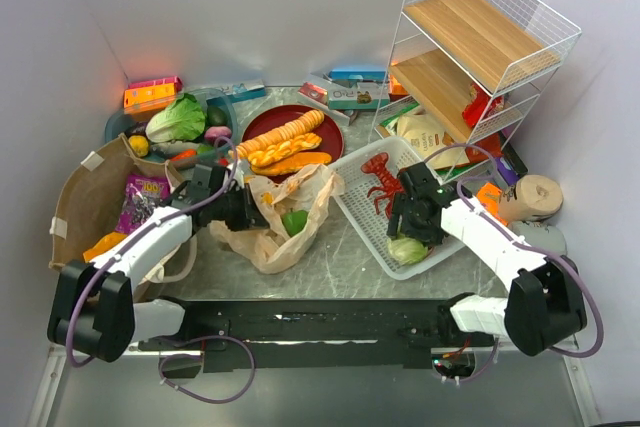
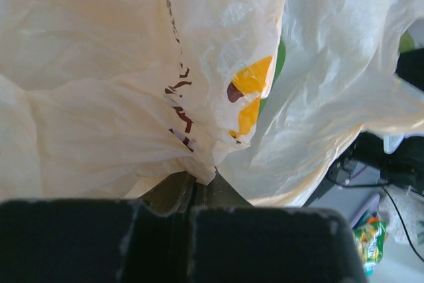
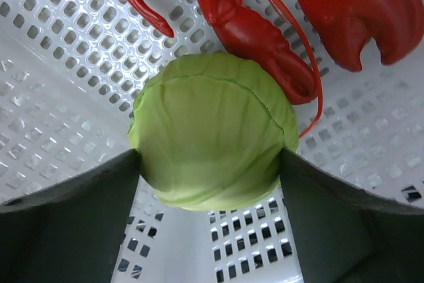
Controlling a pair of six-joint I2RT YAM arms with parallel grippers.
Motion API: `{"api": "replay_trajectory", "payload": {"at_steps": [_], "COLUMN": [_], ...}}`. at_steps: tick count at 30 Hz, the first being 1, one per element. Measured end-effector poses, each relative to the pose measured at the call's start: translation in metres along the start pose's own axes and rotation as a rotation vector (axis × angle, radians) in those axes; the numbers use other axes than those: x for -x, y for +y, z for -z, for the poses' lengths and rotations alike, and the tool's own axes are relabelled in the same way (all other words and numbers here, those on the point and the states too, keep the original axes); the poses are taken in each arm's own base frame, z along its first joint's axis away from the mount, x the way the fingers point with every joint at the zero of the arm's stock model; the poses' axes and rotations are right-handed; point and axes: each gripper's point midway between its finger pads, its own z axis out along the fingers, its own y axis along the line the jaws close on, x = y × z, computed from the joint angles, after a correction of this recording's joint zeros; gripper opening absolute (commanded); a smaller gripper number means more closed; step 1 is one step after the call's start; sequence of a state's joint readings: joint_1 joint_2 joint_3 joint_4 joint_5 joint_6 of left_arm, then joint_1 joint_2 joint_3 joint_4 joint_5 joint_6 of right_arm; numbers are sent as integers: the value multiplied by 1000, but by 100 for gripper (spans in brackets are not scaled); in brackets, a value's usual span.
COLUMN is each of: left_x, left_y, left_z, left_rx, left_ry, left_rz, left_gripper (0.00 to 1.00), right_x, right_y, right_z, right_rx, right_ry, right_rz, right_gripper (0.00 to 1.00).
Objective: Place the mixed food into the grocery bags and tie them
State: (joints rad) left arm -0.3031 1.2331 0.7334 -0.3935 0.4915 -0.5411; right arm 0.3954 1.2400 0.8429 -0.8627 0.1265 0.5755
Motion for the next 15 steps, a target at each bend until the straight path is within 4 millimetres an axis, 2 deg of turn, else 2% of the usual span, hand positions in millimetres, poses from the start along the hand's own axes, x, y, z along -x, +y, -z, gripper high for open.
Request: {"api": "replay_trajectory", "payload": {"at_steps": [1, 4, 5, 6, 8, 11, 13, 15], "left_x": [-3, -18, -21, -27, -32, -36, -36, -34], "left_y": [-1, -9, -12, -17, -27, -42, -47, -45], "left_z": [-2, -11, -12, -15, -19, -22, -23, -24], "left_rx": [-9, -43, -50, -64, -90, -136, -148, -138], "left_ry": [4, 41, 51, 68, 80, 86, 80, 72], "left_rz": [-2, -9, -14, -19, -30, -51, -63, -65], "left_gripper": [1, 1, 1, 1, 1, 1, 1, 1], "right_x": [1, 1, 1, 2, 5, 15, 31, 49], "right_y": [0, 0, 0, -1, -3, -4, 5, 23], "right_z": [-1, -1, 0, 2, 8, 33, 63, 101], "right_rx": [1, 2, 2, 2, 5, 36, 118, 247], "right_ry": [0, -2, -6, -16, -39, -114, -217, -352], "right_rz": [3, 8, 6, 3, -3, -10, -8, 11], "right_gripper": [52, 28, 15, 10, 2, 0, 0, 0]}}
